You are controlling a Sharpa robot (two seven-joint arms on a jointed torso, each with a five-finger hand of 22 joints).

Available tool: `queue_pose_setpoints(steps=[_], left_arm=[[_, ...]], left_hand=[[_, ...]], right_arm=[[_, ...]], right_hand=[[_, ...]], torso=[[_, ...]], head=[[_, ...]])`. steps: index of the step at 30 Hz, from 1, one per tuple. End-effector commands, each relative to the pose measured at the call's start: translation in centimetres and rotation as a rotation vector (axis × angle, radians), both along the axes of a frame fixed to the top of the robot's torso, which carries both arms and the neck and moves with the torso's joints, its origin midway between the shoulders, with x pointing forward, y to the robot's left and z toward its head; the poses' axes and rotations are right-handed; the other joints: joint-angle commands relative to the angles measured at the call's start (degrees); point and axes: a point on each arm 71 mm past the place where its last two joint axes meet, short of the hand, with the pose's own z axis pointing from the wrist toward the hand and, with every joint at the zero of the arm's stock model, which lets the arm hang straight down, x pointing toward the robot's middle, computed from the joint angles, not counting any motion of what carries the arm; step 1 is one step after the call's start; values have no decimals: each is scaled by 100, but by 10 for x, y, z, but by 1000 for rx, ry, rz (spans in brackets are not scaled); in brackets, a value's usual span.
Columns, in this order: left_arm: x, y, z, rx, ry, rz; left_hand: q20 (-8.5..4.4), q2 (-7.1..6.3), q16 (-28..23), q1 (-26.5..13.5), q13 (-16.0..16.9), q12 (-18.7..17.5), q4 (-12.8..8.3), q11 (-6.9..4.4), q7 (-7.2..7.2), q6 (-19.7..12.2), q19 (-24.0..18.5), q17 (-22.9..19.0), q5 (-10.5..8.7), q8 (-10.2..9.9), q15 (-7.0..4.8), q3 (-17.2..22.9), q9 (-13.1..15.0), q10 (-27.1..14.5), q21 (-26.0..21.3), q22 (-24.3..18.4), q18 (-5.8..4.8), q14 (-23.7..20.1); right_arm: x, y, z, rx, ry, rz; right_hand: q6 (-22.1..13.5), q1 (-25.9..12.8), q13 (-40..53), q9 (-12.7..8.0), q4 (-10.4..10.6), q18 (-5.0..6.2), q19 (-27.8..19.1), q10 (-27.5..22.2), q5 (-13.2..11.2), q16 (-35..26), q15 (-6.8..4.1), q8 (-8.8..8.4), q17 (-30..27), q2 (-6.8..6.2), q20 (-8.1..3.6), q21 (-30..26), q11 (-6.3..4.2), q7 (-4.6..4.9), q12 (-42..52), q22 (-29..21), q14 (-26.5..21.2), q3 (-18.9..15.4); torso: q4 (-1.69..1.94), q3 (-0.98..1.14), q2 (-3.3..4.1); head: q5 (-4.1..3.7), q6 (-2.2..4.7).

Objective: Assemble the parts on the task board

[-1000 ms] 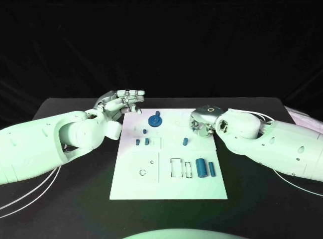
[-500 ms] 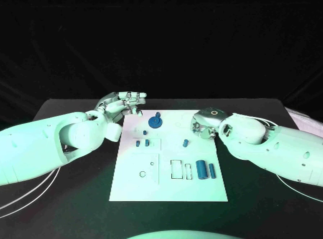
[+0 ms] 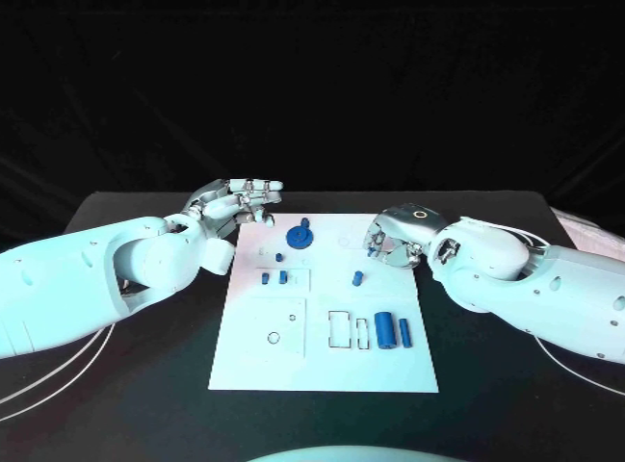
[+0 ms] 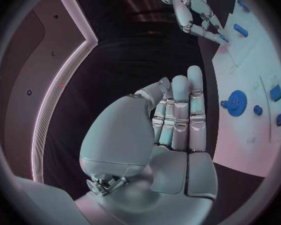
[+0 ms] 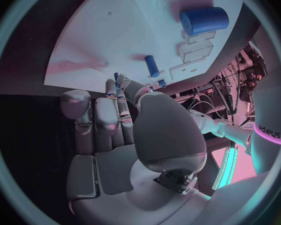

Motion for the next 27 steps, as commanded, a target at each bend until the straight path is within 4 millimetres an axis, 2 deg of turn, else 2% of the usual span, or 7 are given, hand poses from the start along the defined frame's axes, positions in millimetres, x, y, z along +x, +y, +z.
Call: queue_pose_setpoints(steps=[1, 6, 11, 17, 19, 22, 27], left_arm=[[0, -1, 0, -6, -2, -23], [0, -1, 0, -6, -1, -23], [1, 0, 0, -10, 5, -19], [2, 1, -1, -15, 8, -13], [1, 0, 0, -17, 9, -15], [1, -1, 0, -18, 9, -17], [1, -2, 0, -20, 9, -21]], left_hand=[[-2, -9, -24, 31, -5, -6, -27, -27, 0, -18, -26, -8, 21, 11, -14, -9, -5, -11, 26, 5, 57, -36], [-1, -9, -23, 16, -12, -11, -30, -23, 3, -26, -33, -11, 20, 11, -11, -12, -8, -15, 32, 14, 56, -37], [-1, -9, -23, 16, -12, -11, -30, -23, 3, -26, -33, -11, 20, 11, -11, -12, -8, -15, 32, 14, 56, -37], [-1, -9, -23, 16, -12, -11, -30, -23, 3, -26, -33, -11, 20, 11, -11, -12, -8, -15, 32, 14, 56, -37], [-1, -9, -23, 16, -12, -11, -30, -23, 3, -26, -33, -11, 20, 11, -11, -12, -8, -15, 32, 14, 56, -37], [-1, -9, -23, 12, -14, -12, -31, -22, 4, -28, -35, -12, 20, 11, -10, -13, -9, -17, 34, 16, 55, -37], [0, -9, -22, 6, -18, -15, -34, -21, 6, -33, -40, -14, 20, 12, -9, -14, -11, -20, 38, 21, 54, -38]], right_arm=[[-6, 7, 7, 55, -19, 35], [-17, 19, 13, 101, -20, 77], [-35, 40, 19, 153, 2, 145], [-47, 64, 21, 180, 25, 211], [-50, 72, 20, 183, 34, 229], [-54, 81, 15, 187, 49, 251], [-58, 96, 3, 181, 84, 278]], right_hand=[[31, -65, -7, 11, 16, -62, 46, 33, -11, 37, -4, 11, 15, -11, 4, 43, 26, 30, -30, 18, 199, -30], [31, -68, -9, 12, 20, -64, 52, 36, -9, 46, -3, 10, 25, -11, 5, 53, 30, 34, -33, 34, 200, -33], [28, -64, -13, 13, 19, -64, 55, 38, -4, 48, -2, 7, 26, -8, 6, 57, 36, 43, -38, 36, 199, -33], [27, -54, -17, 14, 15, -65, 59, 41, 1, 52, -2, 5, 30, -1, 6, 64, 40, 50, -43, 45, 198, -29], [27, -54, -17, 14, 15, -65, 59, 41, 1, 52, -2, 5, 30, -1, 6, 64, 40, 50, -43, 45, 198, -29], [24, -46, -20, 15, 12, -65, 62, 42, 5, 58, -1, 2, 35, 5, 7, 69, 43, 56, -48, 52, 197, -26], [22, -36, -25, 16, 6, -63, 58, 43, 11, 57, 0, -1, 33, 12, 8, 64, 47, 63, -54, 41, 194, -21]], torso=[[4, 1, 0], [9, -1, 4], [11, 4, 13], [1, -19, 6], [12, -18, 5], [5, -13, 8], [11, -15, 11]], head=[[10, 7], [44, 14], [178, 7], [311, -41], [350, -65], [421, -100], [467, -151]])
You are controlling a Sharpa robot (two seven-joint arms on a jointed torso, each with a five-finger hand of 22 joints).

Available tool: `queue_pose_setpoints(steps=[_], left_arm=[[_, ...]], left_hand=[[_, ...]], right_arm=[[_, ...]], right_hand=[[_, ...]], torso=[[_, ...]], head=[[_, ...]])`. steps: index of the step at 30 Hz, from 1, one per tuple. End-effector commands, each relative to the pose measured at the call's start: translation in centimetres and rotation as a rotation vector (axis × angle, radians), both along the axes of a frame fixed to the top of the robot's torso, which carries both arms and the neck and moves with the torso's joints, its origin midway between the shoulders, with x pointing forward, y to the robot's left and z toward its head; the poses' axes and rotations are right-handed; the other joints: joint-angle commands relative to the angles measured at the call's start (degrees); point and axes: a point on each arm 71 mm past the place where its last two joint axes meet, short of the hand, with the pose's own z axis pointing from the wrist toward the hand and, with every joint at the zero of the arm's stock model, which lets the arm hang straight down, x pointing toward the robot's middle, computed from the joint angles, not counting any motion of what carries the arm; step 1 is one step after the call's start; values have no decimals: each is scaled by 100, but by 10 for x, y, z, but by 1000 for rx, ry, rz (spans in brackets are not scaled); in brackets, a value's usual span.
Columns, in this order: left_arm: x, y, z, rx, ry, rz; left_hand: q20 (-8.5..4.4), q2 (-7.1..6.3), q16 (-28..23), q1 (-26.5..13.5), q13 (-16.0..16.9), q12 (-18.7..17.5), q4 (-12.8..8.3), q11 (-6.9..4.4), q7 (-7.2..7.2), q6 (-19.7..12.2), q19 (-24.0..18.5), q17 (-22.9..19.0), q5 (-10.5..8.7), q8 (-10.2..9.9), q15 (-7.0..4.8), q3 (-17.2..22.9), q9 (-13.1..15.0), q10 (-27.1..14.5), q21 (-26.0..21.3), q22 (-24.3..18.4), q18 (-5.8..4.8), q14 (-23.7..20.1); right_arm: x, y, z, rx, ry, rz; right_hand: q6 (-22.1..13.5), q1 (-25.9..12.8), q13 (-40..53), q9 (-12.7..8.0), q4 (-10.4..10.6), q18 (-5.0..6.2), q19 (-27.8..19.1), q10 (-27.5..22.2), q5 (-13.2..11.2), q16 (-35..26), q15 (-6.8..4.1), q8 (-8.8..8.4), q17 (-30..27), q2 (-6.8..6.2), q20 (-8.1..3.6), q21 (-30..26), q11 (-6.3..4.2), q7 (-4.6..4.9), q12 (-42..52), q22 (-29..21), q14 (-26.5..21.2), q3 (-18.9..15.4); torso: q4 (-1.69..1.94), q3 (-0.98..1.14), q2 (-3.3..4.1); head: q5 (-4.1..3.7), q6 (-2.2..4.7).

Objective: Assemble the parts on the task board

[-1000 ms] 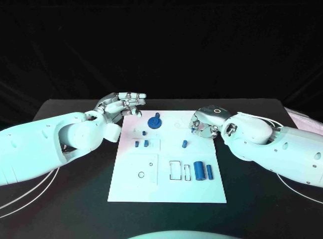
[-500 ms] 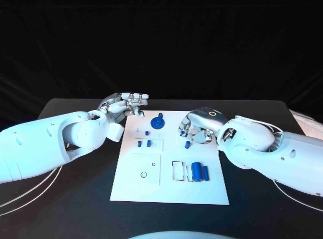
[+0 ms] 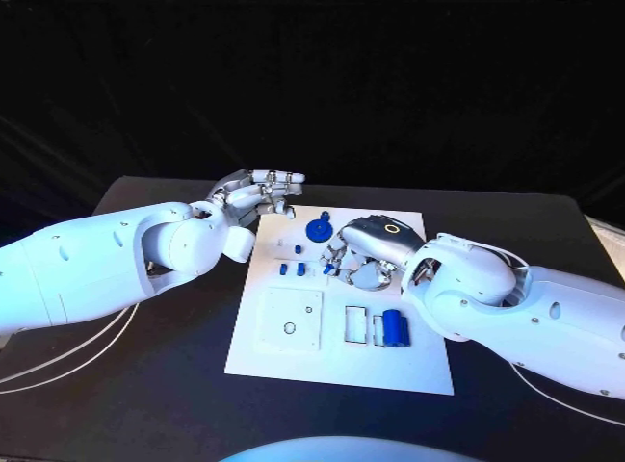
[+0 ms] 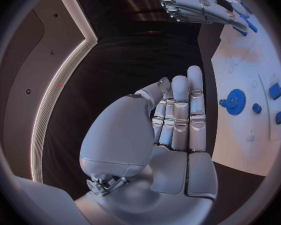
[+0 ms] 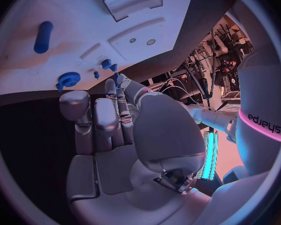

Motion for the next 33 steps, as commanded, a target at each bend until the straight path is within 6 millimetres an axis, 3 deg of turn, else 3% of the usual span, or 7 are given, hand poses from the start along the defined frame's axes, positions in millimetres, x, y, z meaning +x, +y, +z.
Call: queue_pose_setpoints(steps=[1, 5, 14, 33], left_arm=[[-1, -4, 1, -18, -3, -22], [-1, -6, 1, -20, -3, -26], [-2, -11, 2, -21, -9, -35], [-1, -13, 2, -11, -21, -39]], left_hand=[[0, -9, -22, 6, -5, -15, -35, -21, 5, -33, -40, -9, 20, 12, -9, -14, -5, -20, 38, 5, 55, -38], [0, -9, -22, 6, -5, -15, -35, -21, 5, -33, -40, -9, 20, 12, -9, -14, -5, -20, 38, 5, 55, -38], [3, 2, -22, -12, -13, -18, -35, -17, 10, -41, -52, -13, 21, 15, -5, -13, -9, -24, 44, 15, 53, -42], [4, 10, -22, -17, -17, -20, -36, -15, 13, -45, -57, -15, 22, 16, -4, -10, -11, -26, 47, 20, 53, -44]], right_arm=[[-2, 7, -9, -13, 25, 28], [-4, 15, -20, -31, 49, 39], [-7, 25, -40, -70, 87, 47], [-9, 28, -48, -101, 114, 67]], right_hand=[[1, -23, -13, 11, -12, -61, 38, 23, 20, 33, 0, 11, 2, 11, -12, 17, 27, 41, -36, -10, 193, -3], [-2, -21, -15, 11, -13, -60, 35, 22, 24, 27, 2, 9, -7, 14, -11, 14, 30, 44, -40, -18, 191, -2], [-14, -19, -23, 11, -14, -58, 31, 18, 35, 28, 6, 0, -8, 23, -9, 10, 37, 55, -52, -27, 188, 2], [-18, -13, -30, 13, -18, -57, 29, 20, 47, 39, 11, -6, 3, 37, -5, 13, 43, 63, -61, -26, 186, 7]], torso=[[5, -1, 4], [0, -1, 1], [-1, 8, -3], [-6, 9, -6]], head=[[60, -64], [116, -97], [158, -152], [161, -197]])
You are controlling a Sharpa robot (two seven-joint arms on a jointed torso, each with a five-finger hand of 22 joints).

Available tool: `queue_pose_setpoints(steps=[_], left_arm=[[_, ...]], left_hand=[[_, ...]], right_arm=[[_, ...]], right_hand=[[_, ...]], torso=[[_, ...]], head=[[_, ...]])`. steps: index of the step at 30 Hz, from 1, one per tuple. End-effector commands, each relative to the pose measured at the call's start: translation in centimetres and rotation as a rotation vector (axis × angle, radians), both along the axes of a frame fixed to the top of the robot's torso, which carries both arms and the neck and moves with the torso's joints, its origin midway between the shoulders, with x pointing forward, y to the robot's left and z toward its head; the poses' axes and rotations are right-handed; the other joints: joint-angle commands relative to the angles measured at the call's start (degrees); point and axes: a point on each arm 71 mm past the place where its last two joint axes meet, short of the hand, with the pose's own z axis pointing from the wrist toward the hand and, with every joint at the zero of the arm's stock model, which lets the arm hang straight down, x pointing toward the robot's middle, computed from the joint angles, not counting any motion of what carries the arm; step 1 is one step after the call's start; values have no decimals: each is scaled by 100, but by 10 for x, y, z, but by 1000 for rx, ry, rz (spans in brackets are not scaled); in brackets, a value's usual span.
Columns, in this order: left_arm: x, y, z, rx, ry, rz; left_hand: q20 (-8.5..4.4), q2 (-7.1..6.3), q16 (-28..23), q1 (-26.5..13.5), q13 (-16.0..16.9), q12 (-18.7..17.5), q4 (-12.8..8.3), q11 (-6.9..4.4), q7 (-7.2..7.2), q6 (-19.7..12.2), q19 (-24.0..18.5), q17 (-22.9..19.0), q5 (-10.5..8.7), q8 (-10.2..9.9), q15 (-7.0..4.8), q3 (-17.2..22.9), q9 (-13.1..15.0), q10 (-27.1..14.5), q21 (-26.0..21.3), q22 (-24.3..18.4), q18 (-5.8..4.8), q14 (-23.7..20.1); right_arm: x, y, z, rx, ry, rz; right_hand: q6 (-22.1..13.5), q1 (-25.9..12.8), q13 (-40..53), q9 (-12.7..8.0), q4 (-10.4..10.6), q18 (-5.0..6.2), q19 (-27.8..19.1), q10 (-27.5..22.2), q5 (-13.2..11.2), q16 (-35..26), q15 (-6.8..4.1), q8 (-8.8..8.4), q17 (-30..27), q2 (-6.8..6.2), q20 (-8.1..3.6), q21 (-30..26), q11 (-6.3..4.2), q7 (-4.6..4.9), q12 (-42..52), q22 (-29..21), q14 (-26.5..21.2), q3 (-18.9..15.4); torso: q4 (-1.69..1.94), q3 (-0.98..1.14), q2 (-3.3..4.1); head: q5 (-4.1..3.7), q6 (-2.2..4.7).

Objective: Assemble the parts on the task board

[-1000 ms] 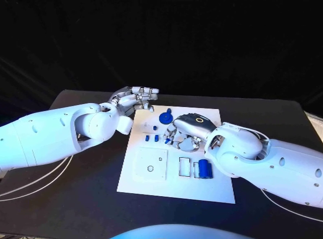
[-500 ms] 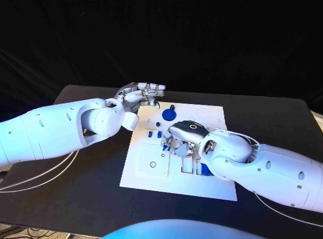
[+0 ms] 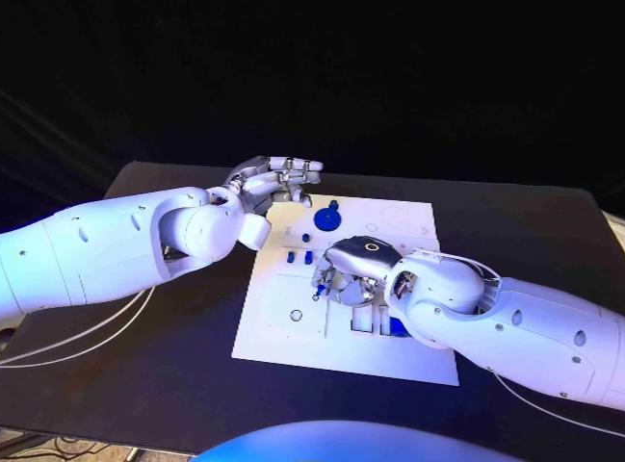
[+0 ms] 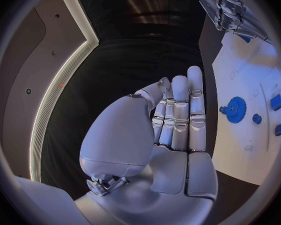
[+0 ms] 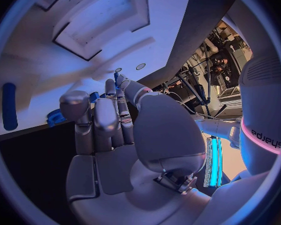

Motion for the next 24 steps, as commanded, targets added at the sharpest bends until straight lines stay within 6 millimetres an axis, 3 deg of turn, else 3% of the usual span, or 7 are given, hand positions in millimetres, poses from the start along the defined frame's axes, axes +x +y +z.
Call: queue_pose_setpoints(steps=[1, 20, 24], left_arm=[[0, -2, 2, -4, -18, -15], [0, -2, 1, -4, -17, -17], [0, -2, 2, -4, -20, -14]], left_hand=[[-17, 10, -22, -17, -5, -20, -20, -15, 13, -45, -36, -9, 22, 16, -4, 6, -5, -25, 20, 5, 52, -44], [-14, 11, -22, -30, -13, -25, -25, -10, 18, -57, -46, -13, 21, 15, 0, 5, -9, -33, 25, 13, 52, -47], [-11, 15, -21, -44, -18, -27, -23, -6, 24, -65, -52, -16, 21, 15, 4, 2, -12, -37, 28, 19, 50, -49]], right_arm=[[-1, 2, -1, -14, -1, 16], [-2, 6, -5, -42, 14, 26], [0, 6, -7, -60, 19, 20]], right_hand=[[-14, -13, -7, 10, -17, -57, 30, 1, 28, 40, 11, 32, 5, 37, -5, 13, 23, 35, -38, -5, 186, 7], [-13, -21, -11, 12, -15, -58, 29, 6, 27, 49, 14, 31, 15, 38, -3, 15, 27, 38, -42, -3, 186, 0], [-11, -25, -12, 13, -12, -59, 31, 9, 26, 51, 15, 32, 17, 42, -2, 19, 27, 39, -43, 4, 186, -1]], torso=[[1, 0, -2], [5, -1, 1], [0, -2, -4]], head=[[4, -10], [7, -43], [-33, -40]])
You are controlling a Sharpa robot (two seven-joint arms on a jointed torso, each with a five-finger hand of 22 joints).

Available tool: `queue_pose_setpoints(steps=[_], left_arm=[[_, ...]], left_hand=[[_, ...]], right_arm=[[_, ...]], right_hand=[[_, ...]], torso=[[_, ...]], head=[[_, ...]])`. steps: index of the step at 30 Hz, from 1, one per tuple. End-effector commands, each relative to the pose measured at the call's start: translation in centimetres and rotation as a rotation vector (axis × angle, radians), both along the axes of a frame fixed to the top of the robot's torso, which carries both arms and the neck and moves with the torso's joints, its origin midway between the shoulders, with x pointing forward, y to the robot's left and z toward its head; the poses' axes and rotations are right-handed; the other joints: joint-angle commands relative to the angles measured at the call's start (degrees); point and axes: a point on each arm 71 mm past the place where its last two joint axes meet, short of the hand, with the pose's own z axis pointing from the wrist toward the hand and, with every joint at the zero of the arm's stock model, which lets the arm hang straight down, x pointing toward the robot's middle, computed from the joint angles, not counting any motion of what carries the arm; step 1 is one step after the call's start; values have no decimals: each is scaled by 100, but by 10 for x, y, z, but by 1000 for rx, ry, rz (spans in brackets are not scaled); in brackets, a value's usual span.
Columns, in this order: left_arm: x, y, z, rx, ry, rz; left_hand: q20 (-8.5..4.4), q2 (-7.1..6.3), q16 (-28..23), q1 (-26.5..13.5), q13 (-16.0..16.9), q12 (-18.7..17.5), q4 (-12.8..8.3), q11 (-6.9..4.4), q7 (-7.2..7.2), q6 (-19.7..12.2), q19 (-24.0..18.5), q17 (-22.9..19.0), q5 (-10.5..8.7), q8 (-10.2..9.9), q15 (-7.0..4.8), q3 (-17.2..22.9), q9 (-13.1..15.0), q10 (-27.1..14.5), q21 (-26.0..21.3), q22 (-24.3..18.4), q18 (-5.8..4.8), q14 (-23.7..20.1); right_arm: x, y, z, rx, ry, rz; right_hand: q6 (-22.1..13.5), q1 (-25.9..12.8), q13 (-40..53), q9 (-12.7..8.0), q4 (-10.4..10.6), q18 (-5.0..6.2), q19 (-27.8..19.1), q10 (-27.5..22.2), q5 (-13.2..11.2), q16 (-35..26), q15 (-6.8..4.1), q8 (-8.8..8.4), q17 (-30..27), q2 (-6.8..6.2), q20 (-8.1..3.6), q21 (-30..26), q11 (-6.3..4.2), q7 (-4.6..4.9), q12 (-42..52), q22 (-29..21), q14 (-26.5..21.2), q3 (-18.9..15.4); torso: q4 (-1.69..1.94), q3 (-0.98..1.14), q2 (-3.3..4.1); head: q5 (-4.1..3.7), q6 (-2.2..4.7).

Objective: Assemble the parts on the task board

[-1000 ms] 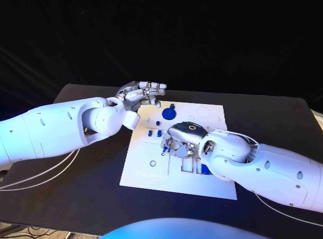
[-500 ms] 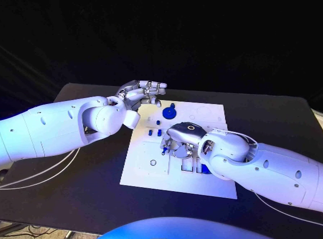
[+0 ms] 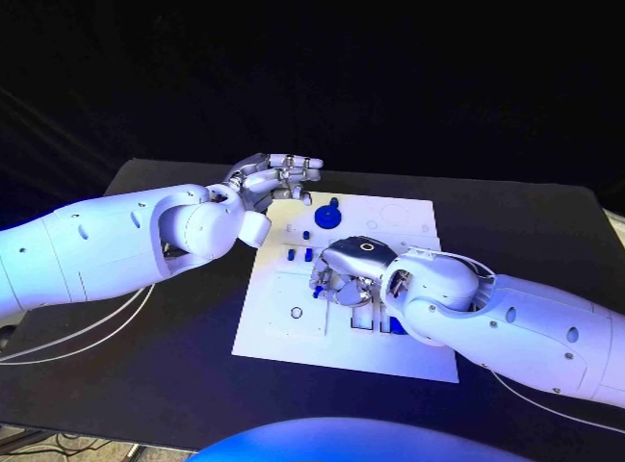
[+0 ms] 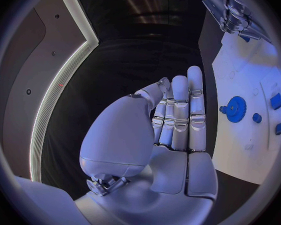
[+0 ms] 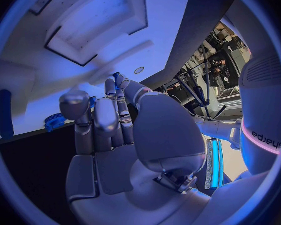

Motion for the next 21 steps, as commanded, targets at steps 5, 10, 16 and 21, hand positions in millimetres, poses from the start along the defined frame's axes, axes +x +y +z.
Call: queue_pose_setpoints(steps=[5, 10, 16, 21], left_arm=[[1, -1, 2, -6, -20, -9], [1, -1, 2, -2, -24, -9], [2, -1, 1, 1, -26, -7], [2, -1, 1, 2, -26, -6]], left_hand=[[11, 16, -21, -49, -11, -27, -22, -5, 4, -46, -33, -8, 20, 15, 5, 1, -9, -38, 29, 12, 51, -50], [14, 18, -19, -63, -16, -29, -20, 0, 9, -55, -39, -10, 20, 15, 9, -2, -12, -42, 32, 17, 50, -50], [14, 18, -19, -63, -16, -29, -20, 0, 9, -55, -39, -10, 20, 15, 9, -2, -12, -42, 32, 17, 50, -50], [15, 18, -18, -70, -18, -29, -20, 1, 11, -59, -41, -11, 20, 15, 10, -4, -13, -44, 33, 19, 50, -51]], right_arm=[[1, 0, -4, -50, 3, -2], [1, 1, -6, -71, 12, 1], [0, 4, -6, -70, 13, 10], [0, 6, -7, -76, 16, 11]], right_hand=[[0, -25, -8, 8, -12, -59, 31, 9, 29, 26, 15, 10, 10, 43, -2, 19, 27, 30, -21, 4, 186, -1], [2, -28, -9, 9, -10, -59, 32, 11, 29, 33, 16, 10, 18, 46, -1, 21, 27, 30, -22, 5, 187, -2], [3, -59, -16, 13, 4, -59, 29, 19, 3, 34, 21, 8, 15, 42, 4, 23, 30, 27, -30, 6, 185, -26], [-1, -73, -20, 14, 9, -58, 25, 19, -4, 27, 23, 5, 4, 36, 7, 20, 30, 24, -37, 0, 182, -39]], torso=[[-5, 3, 2], [-1, 0, 0], [-5, 2, 1], [6, -1, 0]], head=[[-31, 5], [-22, -7], [-32, -12], [-54, -22]])
